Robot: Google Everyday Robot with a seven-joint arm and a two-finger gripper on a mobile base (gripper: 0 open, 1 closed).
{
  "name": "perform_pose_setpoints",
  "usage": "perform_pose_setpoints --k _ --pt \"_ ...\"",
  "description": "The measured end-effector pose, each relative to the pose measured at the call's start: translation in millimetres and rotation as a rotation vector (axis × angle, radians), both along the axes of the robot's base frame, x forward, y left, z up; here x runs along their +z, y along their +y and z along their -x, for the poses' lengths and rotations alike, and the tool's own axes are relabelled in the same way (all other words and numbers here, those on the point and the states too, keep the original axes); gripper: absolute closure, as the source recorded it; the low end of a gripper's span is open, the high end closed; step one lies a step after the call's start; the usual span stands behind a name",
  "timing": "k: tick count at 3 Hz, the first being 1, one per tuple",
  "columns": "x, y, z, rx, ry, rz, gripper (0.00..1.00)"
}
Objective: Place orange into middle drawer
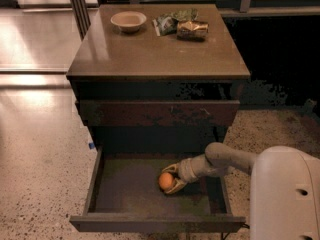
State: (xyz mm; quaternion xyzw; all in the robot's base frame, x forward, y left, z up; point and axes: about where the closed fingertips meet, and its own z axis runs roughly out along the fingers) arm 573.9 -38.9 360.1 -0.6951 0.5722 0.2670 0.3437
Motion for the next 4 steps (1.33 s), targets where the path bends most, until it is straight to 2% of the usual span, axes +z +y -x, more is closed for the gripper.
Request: perform_pose_setpoints --k 3,4 --pt "-0.1 0.1 0.1 0.000 0.000 0.000 0.12" --pt "-0.1 0.2 0.1 0.000 0.000 0.000 0.00"
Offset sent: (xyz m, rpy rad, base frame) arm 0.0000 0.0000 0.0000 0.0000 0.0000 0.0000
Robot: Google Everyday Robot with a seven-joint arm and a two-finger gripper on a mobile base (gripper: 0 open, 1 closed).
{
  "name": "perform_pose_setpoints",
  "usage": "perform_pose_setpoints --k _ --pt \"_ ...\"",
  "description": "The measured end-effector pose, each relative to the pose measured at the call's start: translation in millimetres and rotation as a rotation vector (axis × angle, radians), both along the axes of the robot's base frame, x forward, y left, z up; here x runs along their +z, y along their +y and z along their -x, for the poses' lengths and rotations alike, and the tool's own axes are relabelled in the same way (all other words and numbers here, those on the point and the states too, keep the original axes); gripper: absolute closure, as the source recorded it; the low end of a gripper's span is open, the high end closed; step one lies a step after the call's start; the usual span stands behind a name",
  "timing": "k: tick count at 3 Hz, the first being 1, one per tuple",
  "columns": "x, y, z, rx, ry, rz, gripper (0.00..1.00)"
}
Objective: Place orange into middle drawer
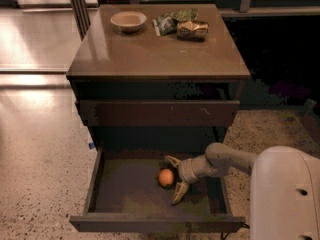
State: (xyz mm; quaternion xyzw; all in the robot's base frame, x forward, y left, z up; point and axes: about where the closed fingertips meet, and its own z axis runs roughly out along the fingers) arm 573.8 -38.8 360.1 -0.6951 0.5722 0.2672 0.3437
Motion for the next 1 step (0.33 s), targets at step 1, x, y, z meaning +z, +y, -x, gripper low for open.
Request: perform_pose_setpoints --k 1 --pt "0.0 0.0 0.0 0.000 0.000 0.000 0.00"
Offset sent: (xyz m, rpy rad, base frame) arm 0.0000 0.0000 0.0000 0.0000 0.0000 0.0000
